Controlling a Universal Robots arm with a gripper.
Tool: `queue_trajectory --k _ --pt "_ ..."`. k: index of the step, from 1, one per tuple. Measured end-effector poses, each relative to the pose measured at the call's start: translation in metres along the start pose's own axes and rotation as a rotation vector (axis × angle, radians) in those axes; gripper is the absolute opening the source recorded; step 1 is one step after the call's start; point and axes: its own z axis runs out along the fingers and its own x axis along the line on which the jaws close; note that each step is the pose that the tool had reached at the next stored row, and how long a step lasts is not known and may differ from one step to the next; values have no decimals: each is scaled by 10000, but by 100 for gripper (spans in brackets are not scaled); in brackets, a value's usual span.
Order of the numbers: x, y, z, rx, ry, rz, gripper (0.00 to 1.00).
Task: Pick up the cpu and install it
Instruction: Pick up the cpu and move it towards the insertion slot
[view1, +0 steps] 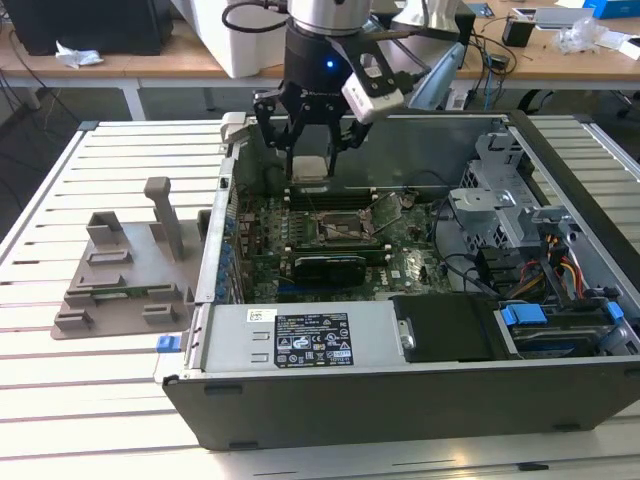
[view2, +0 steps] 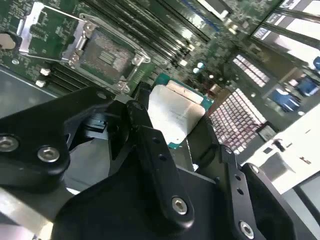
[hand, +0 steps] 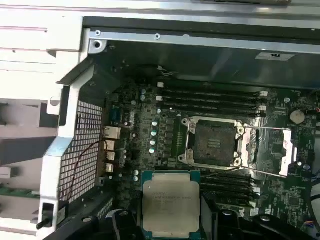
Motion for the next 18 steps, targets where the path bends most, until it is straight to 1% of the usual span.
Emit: queue_trajectory --k 1,2,4,8,9,15,16,18 --pt "-46 23 30 6 1 1 55" --pt "-72 38 46 9 2 2 55" --pt "-171 91 91 18 2 1 55" --pt "-295 136 161 40 6 4 55" --pt "-337 145 193 46 6 4 55" --pt "-470 152 307 64 8 6 55" --pt "-495 159 334 77 10 6 55" --pt "-537 188 376 153 16 14 55"
